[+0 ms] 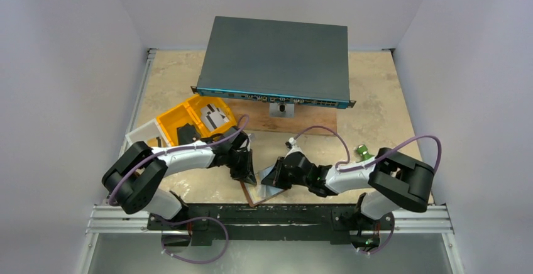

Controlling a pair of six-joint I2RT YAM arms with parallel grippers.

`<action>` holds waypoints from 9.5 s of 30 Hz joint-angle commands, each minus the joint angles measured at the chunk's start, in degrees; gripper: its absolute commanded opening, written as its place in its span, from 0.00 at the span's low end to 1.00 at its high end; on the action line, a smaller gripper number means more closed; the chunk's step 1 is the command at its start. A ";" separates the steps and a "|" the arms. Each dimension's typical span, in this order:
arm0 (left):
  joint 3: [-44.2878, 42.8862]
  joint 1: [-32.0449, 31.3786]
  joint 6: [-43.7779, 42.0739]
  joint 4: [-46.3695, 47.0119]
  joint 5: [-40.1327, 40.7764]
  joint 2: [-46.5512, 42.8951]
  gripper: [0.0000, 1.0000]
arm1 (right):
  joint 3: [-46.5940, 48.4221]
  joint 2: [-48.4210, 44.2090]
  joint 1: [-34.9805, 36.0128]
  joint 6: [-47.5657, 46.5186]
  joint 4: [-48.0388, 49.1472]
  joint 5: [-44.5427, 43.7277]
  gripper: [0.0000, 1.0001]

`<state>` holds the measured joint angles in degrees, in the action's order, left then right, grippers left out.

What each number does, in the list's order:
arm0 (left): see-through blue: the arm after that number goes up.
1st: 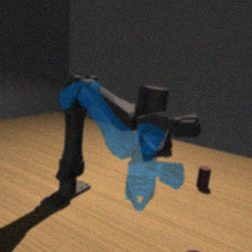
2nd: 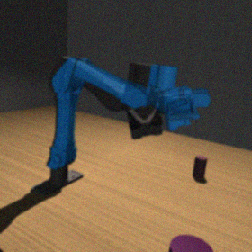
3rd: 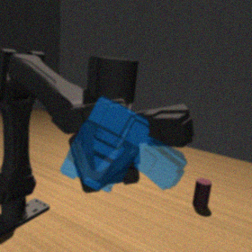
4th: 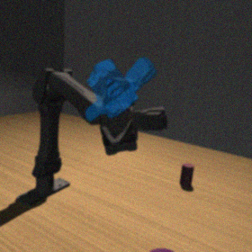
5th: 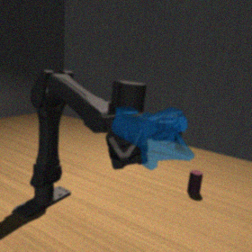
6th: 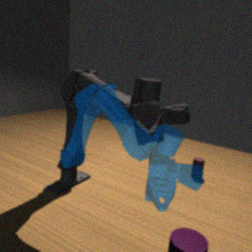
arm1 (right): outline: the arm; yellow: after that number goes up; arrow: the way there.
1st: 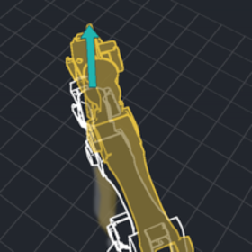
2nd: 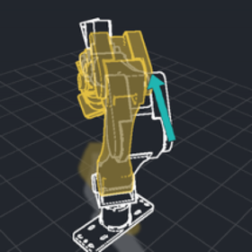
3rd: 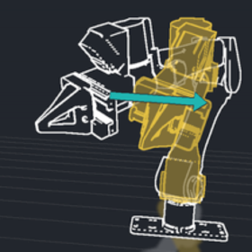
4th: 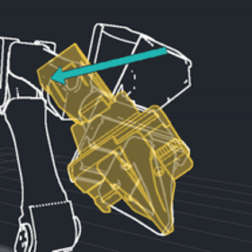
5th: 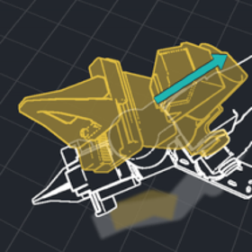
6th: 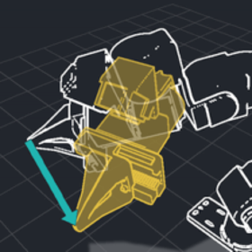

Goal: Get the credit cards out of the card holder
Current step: Remove the credit card from the card holder.

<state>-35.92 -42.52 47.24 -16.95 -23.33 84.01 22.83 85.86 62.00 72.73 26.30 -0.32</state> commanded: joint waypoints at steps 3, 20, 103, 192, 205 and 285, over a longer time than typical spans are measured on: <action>-1.39 -0.46 -2.20 -0.35 1.00 0.66 0.00 | -0.96 -5.92 -0.57 -0.42 3.90 -2.70 0.04; -6.02 -2.75 -2.42 -1.15 -1.37 -1.17 0.00 | 5.55 -13.13 -0.60 -6.44 -13.57 -9.10 0.38; -0.55 -2.13 0.53 -4.76 13.07 -4.14 0.09 | 15.13 -5.01 3.73 -10.64 -26.96 -4.77 0.45; 1.20 -3.75 5.33 -1.69 13.96 2.38 0.00 | -6.71 -4.17 -4.35 -3.59 12.96 8.77 0.08; 1.63 -3.62 6.04 -6.98 20.13 2.29 0.00 | -6.83 -9.79 -4.35 -4.58 2.35 4.28 0.00; 3.48 -2.61 7.71 -8.70 23.60 0.74 0.00 | -11.46 -3.99 -4.95 -1.39 10.61 5.99 0.31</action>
<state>-35.88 -46.13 56.99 -17.41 -9.34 82.37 11.14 78.28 57.08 71.29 35.22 5.82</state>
